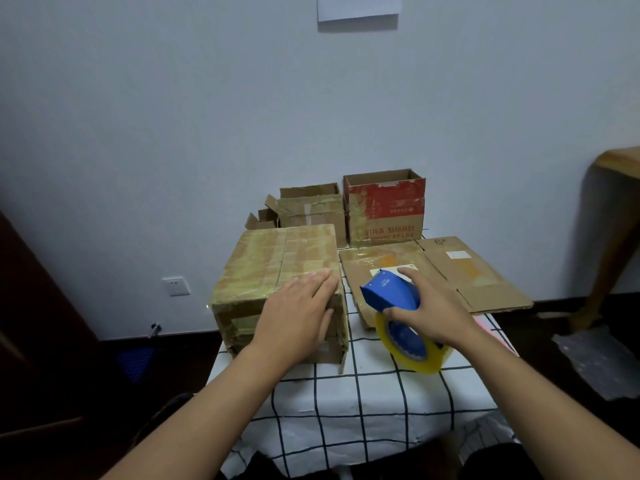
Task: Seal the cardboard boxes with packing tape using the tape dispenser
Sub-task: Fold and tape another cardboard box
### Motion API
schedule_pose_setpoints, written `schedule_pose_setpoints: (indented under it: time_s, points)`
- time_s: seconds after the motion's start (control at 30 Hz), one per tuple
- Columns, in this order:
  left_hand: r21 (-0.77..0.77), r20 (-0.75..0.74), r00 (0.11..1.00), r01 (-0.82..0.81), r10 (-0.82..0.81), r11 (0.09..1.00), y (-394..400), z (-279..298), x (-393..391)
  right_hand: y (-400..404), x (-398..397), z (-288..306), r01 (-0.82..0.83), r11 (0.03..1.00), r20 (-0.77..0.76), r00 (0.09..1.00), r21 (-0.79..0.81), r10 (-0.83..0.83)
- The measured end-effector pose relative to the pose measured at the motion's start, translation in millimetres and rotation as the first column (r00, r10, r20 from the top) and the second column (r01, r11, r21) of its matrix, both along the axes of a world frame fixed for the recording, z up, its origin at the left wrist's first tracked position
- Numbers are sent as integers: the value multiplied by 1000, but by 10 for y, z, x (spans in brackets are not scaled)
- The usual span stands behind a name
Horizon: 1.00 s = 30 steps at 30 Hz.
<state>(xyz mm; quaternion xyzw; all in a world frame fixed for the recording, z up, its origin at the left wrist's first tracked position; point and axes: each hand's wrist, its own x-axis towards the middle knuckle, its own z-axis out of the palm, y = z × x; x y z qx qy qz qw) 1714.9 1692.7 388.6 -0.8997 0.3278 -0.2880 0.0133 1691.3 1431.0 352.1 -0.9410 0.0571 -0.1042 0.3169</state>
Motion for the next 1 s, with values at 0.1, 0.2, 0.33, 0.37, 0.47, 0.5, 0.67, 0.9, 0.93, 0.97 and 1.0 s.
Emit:
schedule_pose_setpoints:
  time_s: [0.1,0.2,0.33,0.37,0.47,0.5,0.67,0.9,0.93,0.97,1.0]
  points:
    - [-12,-26,1000,-6,5,1000,-7,20,-17,-6,-61,-142,43,995,36,998,95,-47]
    - [-15,-44,999,-5,4,1000,-10,21,-23,-43,-149,-258,15,988,26,999,151,-20]
    - [-7,-80,997,17,-17,1000,-15,16,-18,-77,-197,-311,23,988,0,1000,153,-23]
    - [0,-91,996,18,-18,1000,-16,17,-18,-82,-196,-311,10,991,-14,1000,137,-8]
    - [-16,-116,993,-10,8,1000,-20,-5,-22,-95,-194,-297,-9,996,-52,999,87,14]
    - [-29,-120,992,-32,29,999,-36,-14,-28,-96,-193,-290,-4,997,-61,998,71,9]
    - [-97,-182,975,-144,125,985,-192,-32,-63,-96,-201,-232,0,1000,-125,992,27,4]
    - [-114,-173,980,-121,100,986,-158,-28,-64,-146,-429,-173,-186,947,-124,967,261,224]
    - [-116,-177,980,-118,96,986,-161,-20,-58,-127,-478,-203,-226,954,-107,962,196,250]
    - [-114,-183,979,-115,92,987,-162,-13,-55,-109,-520,-245,-253,961,-103,959,111,265]
    - [-110,-186,978,-112,91,988,-161,-10,-55,-97,-552,-292,-266,964,-103,958,13,266]
